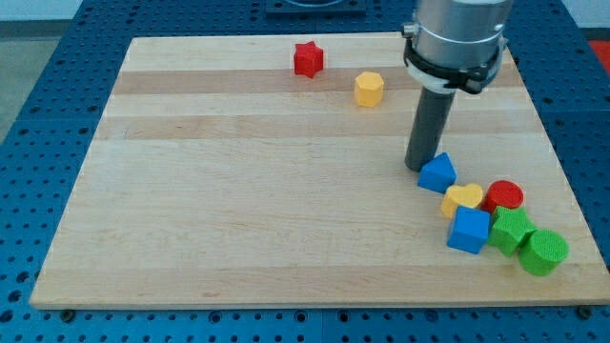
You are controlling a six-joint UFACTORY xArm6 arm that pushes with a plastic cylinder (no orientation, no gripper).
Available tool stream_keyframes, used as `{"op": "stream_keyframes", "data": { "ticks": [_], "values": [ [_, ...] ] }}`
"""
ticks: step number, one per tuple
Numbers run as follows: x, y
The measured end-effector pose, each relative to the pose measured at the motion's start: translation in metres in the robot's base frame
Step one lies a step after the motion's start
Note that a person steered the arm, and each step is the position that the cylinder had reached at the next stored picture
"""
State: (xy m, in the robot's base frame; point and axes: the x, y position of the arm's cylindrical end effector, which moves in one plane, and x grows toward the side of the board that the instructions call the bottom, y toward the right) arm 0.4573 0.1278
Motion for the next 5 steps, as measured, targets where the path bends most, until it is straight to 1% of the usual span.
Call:
{"op": "stream_keyframes", "data": {
  "ticks": [2, 4, 5],
  "values": [
    [0.003, 0.009],
    [0.015, 0.022],
    [0.001, 0.011]
  ]
}}
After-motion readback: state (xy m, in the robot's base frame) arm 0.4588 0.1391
